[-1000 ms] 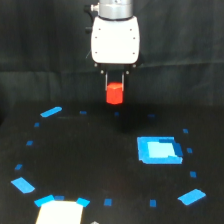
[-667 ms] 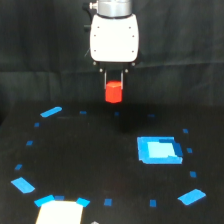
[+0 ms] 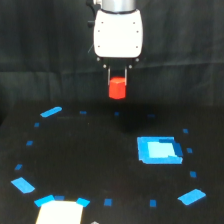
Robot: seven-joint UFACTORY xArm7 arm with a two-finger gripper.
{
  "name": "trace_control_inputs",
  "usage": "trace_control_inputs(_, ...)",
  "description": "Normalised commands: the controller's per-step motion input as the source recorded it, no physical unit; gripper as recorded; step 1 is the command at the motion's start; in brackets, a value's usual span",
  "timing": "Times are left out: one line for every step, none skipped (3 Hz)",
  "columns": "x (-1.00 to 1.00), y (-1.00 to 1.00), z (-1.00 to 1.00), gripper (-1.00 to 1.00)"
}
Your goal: Pick up the red object from the table
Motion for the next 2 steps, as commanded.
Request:
trace_control_inputs(-0.20, -0.07, 0.20, -0.96)
trace_control_inputs(-0.24, -0.07, 0.26, -0.79)
